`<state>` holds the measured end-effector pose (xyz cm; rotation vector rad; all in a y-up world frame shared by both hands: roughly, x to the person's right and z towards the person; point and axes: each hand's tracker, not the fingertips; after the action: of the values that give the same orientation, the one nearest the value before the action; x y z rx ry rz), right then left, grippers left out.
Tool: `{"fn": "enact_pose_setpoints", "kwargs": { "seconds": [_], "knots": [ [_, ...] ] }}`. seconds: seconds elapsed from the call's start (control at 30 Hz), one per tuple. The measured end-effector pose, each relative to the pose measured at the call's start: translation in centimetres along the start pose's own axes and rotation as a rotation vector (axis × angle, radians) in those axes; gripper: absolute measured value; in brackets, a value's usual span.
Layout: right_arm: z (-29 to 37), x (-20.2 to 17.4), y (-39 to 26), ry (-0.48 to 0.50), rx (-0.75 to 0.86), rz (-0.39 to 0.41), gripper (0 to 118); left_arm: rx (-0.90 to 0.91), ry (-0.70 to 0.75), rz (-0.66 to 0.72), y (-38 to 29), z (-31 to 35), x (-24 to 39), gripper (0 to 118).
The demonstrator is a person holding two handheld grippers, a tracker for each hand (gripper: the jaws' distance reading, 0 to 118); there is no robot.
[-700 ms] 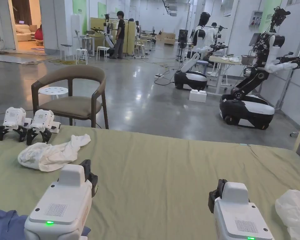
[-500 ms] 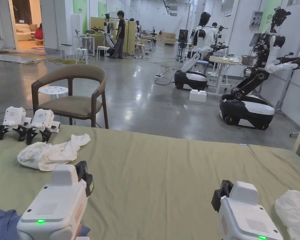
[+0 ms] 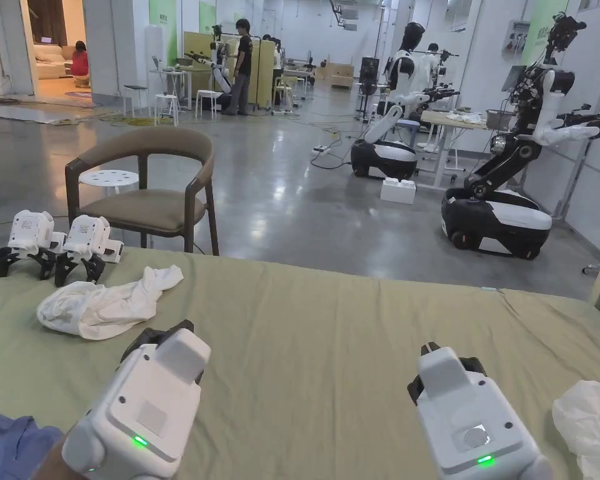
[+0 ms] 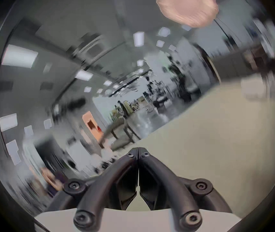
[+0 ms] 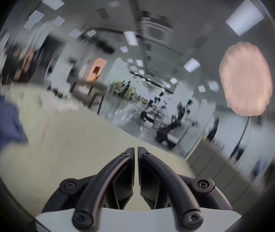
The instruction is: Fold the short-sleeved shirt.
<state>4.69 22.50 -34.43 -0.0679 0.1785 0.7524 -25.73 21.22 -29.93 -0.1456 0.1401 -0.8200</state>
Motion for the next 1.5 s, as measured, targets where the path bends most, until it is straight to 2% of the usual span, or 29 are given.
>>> {"fn": "enact_pose_setpoints", "kwargs": {
  "seconds": [0.07,0.13,0.17,0.23,0.3,0.33,0.4,0.47,0.53,0.57,0.67,0.73,0.87,0.97,1.1,1.37,1.5],
  "knots": [
    [0.0,-0.9,-0.3,-0.054,0.014,0.188,2,0.008,0.022,-0.215,-0.2,0.0,0.9,0],
    [0.1,-1.7,-0.8,-0.101,0.033,0.333,2,0.017,0.018,-0.294,-0.8,0.0,1.3,0],
    [0.1,-2.0,-1.0,-0.1,0.031,0.372,2,0.016,0.004,-0.282,-0.9,0.0,1.4,0],
    [0.2,-2.2,-1.3,-0.091,0.039,0.38,2,0.01,-0.003,-0.23,-1.1,0.1,1.2,0],
    [0.3,-2.3,-1.3,-0.08,0.032,0.339,2,-0.005,-0.001,-0.096,-1.0,0.1,1.1,0],
    [0.2,-2.0,-1.4,-0.073,0.021,0.278,2,-0.009,-0.004,-0.004,-0.9,0.1,0.8,0],
    [0.2,-1.5,-1.3,-0.055,0.008,0.104,2,-0.019,-0.01,0.231,-0.9,0.1,-0.1,0],
    [0.3,-0.6,-1.2,-0.045,-0.01,-0.128,2,-0.027,-0.015,0.507,-1.2,0.0,-1.1,0],
    [0.3,-0.2,-1.4,-0.082,-0.053,-0.311,2,-0.028,-0.022,0.764,-1.9,-0.1,-1.9,0],
    [0.3,0.0,-1.7,-0.076,-0.061,-0.427,2,-0.034,-0.009,0.864,-2.3,-0.1,-2.1,0],
    [0.4,0.7,-2.6,-0.073,-0.093,-0.71,2,-0.014,-0.03,1.055,-3.0,0.0,-2.3,0],
    [0.7,0.8,-3.1,-0.08,-0.067,-0.788,2,-0.004,-0.029,1.112,-3.5,0.1,-2.4,0],
    [1.3,0.6,-2.9,-0.095,-0.053,-0.785,2,0.001,-0.013,1.099,-3.1,1.4,-2.7,0],
    [1.2,0.8,-2.9,-0.071,-0.064,-0.793,2,-0.029,-0.021,1.028,-2.8,2.1,-3.4,0],
    [1.1,0.5,-2.5,-0.047,-0.072,-0.789,2,-0.115,-0.087,0.972,-4.8,2.4,-5.2,0],
    [0.2,-1.6,-2.1,0.018,-0.099,-0.732,2,-0.413,-0.123,0.926,-13.7,5.1,-10.2,0],
    [-0.6,-2.9,-2.3,0.077,-0.136,-0.713,2,-0.697,-0.193,0.855,-19.2,5.1,-11.8,3]
  ]
}}
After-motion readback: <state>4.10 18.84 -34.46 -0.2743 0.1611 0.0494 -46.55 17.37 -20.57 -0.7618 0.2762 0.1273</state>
